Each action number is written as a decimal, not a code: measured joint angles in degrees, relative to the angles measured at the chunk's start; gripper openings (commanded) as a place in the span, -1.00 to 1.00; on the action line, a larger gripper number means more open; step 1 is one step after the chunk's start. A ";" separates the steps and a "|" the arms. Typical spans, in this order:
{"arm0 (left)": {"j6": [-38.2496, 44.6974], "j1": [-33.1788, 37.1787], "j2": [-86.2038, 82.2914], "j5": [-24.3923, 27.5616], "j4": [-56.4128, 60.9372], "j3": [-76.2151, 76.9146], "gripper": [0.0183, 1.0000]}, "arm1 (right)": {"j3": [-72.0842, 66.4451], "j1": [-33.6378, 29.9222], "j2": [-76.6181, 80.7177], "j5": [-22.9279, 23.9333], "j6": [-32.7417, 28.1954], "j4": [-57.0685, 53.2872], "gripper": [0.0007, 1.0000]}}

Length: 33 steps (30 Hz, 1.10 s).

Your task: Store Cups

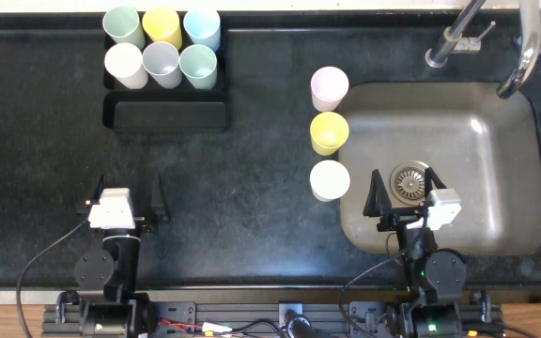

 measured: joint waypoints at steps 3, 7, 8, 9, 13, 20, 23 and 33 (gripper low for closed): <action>0.00 -0.72 0.00 0.02 0.00 0.00 1.00 | 0.00 0.00 0.02 0.00 -0.02 0.00 1.00; 0.00 -1.18 0.00 0.02 0.00 0.00 1.00 | 0.00 0.00 0.02 0.00 -0.02 0.00 1.00; 0.00 -1.18 0.00 0.02 0.00 0.00 1.00 | 0.00 0.00 0.02 0.02 -0.02 0.00 0.99; 0.00 -1.18 0.00 0.02 0.00 0.00 1.00 | 0.00 0.00 0.00 0.00 0.00 0.00 1.00; 0.00 -1.18 0.00 0.02 0.00 0.00 1.00 | 0.00 0.00 0.00 0.00 0.00 0.02 1.00; 0.00 -1.18 0.00 0.02 0.00 0.00 1.00 | 0.00 0.00 0.00 0.00 -0.02 0.00 1.00; 0.00 -1.18 0.00 0.02 0.00 0.00 1.00 | 0.00 0.00 0.00 0.04 0.00 0.00 1.00; 0.00 -1.18 0.00 0.02 0.00 0.00 1.00 | 0.00 0.00 0.00 0.02 -0.02 0.00 1.00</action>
